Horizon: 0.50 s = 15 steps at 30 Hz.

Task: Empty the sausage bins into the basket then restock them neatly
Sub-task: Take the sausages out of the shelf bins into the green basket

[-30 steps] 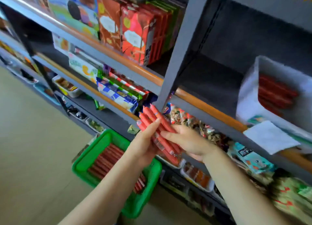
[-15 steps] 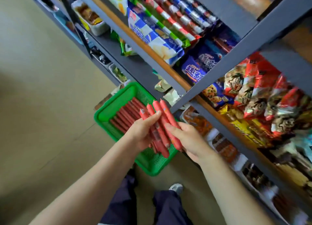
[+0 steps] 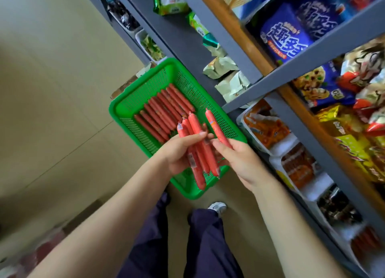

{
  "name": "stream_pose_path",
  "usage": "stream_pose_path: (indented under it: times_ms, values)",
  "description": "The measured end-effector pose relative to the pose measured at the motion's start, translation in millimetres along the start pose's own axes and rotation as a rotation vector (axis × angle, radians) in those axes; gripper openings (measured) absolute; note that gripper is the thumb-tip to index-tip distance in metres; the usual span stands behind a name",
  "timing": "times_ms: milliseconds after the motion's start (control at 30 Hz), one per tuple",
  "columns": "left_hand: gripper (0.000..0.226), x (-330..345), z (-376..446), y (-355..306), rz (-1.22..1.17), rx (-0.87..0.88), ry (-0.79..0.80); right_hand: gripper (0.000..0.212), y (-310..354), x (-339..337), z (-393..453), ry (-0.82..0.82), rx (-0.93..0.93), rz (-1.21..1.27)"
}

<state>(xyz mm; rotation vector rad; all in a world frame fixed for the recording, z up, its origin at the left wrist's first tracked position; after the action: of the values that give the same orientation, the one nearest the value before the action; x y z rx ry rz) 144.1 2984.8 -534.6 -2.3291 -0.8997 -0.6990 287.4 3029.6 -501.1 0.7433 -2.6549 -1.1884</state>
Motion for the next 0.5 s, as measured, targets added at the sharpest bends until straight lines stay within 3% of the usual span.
stream_pose_path:
  times_ms: [200,333,400,500]
  values:
    - [0.023,-32.3,21.4,12.7,-0.072,0.024,-0.041,0.026,-15.6,10.3,23.7,-0.103,-0.032,-0.073]
    - [0.031,-34.3,24.5,13.6,-0.119,0.009,0.039,0.008,-29.6,27.4,33.0,-0.109,-0.144,-0.417]
    - [0.039,-34.8,29.2,15.0,-0.132,-0.001,0.079,0.012,-33.0,31.0,37.5,-0.18,-0.179,-0.506]
    - [0.028,-38.2,39.1,16.9,-0.129,0.027,0.081,0.018,-32.0,28.2,44.7,-0.249,-0.222,-0.541]
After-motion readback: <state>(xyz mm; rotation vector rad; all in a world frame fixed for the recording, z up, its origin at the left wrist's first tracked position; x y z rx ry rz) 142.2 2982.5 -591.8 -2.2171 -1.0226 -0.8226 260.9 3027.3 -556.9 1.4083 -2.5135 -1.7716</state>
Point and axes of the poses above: each hand's wrist, its own z-axis towards the middle knuckle, its own x-axis out of the palm, y = z × x, the point moved 3 cm from there along z, towards the middle knuckle, and after that the axes turned 1 degree about z, right-handed, at the moved point
